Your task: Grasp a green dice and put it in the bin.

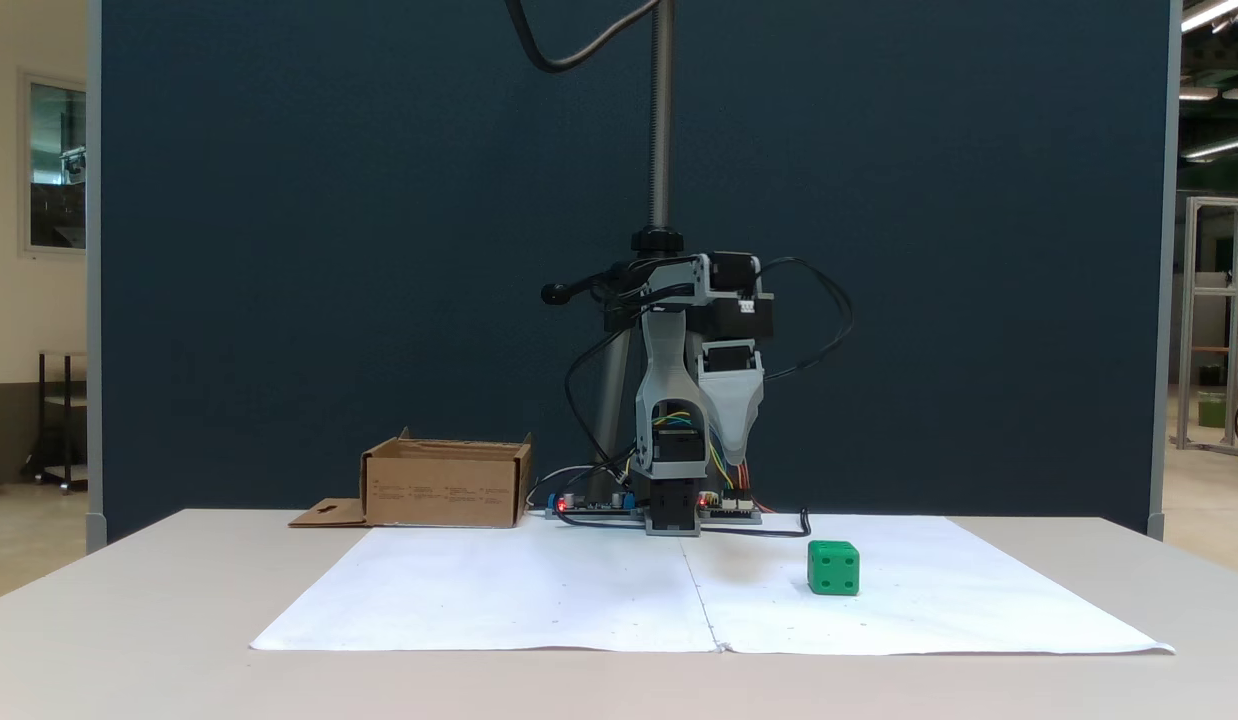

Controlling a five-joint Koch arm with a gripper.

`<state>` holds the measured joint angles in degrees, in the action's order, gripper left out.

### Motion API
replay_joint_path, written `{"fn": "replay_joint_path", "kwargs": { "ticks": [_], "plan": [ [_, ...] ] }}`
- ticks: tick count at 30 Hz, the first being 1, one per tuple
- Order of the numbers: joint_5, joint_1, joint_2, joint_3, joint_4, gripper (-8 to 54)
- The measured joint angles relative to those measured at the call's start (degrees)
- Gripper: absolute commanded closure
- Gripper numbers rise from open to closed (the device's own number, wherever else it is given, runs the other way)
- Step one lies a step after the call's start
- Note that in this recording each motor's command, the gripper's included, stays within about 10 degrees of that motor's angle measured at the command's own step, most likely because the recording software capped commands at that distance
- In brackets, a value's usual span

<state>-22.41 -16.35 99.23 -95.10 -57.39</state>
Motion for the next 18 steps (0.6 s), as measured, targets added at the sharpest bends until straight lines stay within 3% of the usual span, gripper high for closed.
{"fn": "replay_joint_path", "kwargs": {
  "ticks": [18],
  "plan": [
    [-12.7,-10.1,-7.2,8.4,-7.4,2.2]
  ]
}}
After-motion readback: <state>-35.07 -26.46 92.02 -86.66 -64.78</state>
